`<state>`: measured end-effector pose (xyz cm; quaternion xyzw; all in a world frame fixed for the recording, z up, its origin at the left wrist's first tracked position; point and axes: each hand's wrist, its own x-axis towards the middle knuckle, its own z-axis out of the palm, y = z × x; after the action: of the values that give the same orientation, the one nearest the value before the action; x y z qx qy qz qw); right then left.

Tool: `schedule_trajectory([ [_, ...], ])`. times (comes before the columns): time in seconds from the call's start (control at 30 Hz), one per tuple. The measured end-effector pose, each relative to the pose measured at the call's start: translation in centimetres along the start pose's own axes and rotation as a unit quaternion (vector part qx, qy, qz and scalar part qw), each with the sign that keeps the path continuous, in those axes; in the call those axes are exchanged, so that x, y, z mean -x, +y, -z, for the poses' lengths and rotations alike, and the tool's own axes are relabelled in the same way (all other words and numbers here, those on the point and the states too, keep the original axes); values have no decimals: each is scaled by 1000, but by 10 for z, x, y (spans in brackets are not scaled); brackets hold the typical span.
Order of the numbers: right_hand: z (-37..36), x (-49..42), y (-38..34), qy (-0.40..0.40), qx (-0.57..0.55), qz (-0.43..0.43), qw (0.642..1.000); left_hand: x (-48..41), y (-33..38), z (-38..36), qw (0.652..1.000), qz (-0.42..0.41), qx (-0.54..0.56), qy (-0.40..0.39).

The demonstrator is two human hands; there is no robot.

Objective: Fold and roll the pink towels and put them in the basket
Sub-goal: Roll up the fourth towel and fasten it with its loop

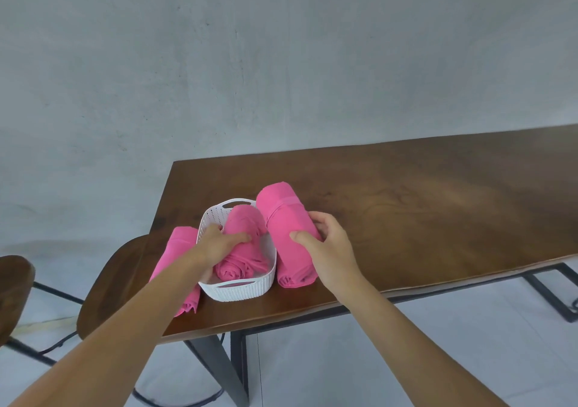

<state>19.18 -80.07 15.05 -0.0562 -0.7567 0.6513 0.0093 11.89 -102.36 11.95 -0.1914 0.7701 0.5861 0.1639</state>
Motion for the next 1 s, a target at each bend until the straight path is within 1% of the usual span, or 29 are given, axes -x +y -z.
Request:
schedule_trajectory([
  [0.07,-8,1,-4,10,-6,4,1000,10,7,2,999,-44,-8,11],
  [0.13,-16,1,-9,20,-17,12,1000,21,11,5,995,-80,-37,42],
  [0.2,-27,1,-13,25,-27,12,999,32,13,9,980,-123,-123,98],
  [0.27,-41,0,-16,28,-10,16,999,43,12,14,958,-159,-184,148],
  [0.43,-72,-4,-16,17,29,7,999,57,7,20,938,-178,-221,197],
  [0.53,-86,-8,-20,1,39,-28,999,55,1,22,936,-178,-226,201],
  [0.67,-92,-15,-26,-12,120,-46,992,50,-6,23,939,-184,-220,191],
  [0.8,-95,-18,-32,-19,162,-60,985,42,-7,22,940,-190,-223,174],
  [1.0,-101,-34,-30,-51,247,-86,964,27,-12,17,938,-163,-259,164],
])
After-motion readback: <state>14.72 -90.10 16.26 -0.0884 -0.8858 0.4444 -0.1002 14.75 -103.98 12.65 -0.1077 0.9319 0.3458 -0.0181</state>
